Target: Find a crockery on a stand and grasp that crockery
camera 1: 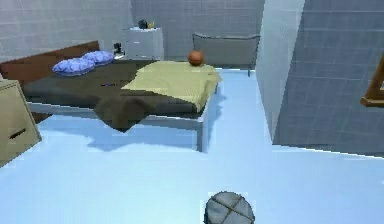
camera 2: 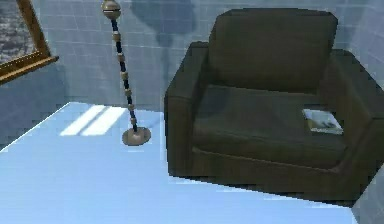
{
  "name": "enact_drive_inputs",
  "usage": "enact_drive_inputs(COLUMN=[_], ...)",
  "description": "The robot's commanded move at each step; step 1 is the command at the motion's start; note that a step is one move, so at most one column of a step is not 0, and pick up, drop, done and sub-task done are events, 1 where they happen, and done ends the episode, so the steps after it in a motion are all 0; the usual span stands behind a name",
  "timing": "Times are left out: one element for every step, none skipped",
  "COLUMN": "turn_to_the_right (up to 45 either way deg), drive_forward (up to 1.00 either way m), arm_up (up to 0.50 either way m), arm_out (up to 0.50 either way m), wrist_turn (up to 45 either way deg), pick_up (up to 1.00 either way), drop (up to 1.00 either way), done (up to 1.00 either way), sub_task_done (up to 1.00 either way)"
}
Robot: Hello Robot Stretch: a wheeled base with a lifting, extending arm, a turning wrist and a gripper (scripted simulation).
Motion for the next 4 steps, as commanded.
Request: enact_drive_inputs(turn_to_the_right=[-9.0, 0.0, -45.0, -39.0], drive_forward=[0.0, 0.35, 0.0, 0.0], arm_up=[0.0, 0.0, 0.0, 0.0], arm_out=[0.0, 0.0, 0.0, 0.0], wrist_turn=[0.0, 0.0, 0.0, 0.0], pick_up=[0.0, 0.0, 0.0, 0.0], drop=[0.0, 0.0, 0.0, 0.0], done=[0.0, 0.0, 0.0, 0.0], sub_task_done=[0.0, 0.0, 0.0, 0.0])
